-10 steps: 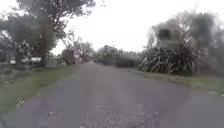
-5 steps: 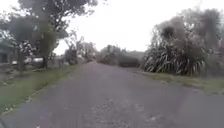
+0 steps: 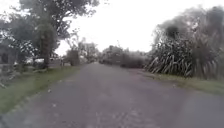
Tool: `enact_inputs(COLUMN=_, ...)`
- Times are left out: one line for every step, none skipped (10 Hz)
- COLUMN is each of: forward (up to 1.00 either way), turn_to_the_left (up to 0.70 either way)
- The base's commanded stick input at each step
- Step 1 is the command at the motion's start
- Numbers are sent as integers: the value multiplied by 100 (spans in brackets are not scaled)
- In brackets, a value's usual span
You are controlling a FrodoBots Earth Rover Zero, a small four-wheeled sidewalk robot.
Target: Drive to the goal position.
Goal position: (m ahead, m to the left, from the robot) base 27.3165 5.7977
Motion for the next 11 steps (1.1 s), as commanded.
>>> enact_inputs(forward=70, turn_to_the_left=0)
enact_inputs(forward=70, turn_to_the_left=0)
enact_inputs(forward=70, turn_to_the_left=0)
enact_inputs(forward=70, turn_to_the_left=0)
enact_inputs(forward=70, turn_to_the_left=0)
enact_inputs(forward=70, turn_to_the_left=0)
enact_inputs(forward=70, turn_to_the_left=0)
enact_inputs(forward=70, turn_to_the_left=0)
enact_inputs(forward=70, turn_to_the_left=0)
enact_inputs(forward=70, turn_to_the_left=0)
enact_inputs(forward=70, turn_to_the_left=0)
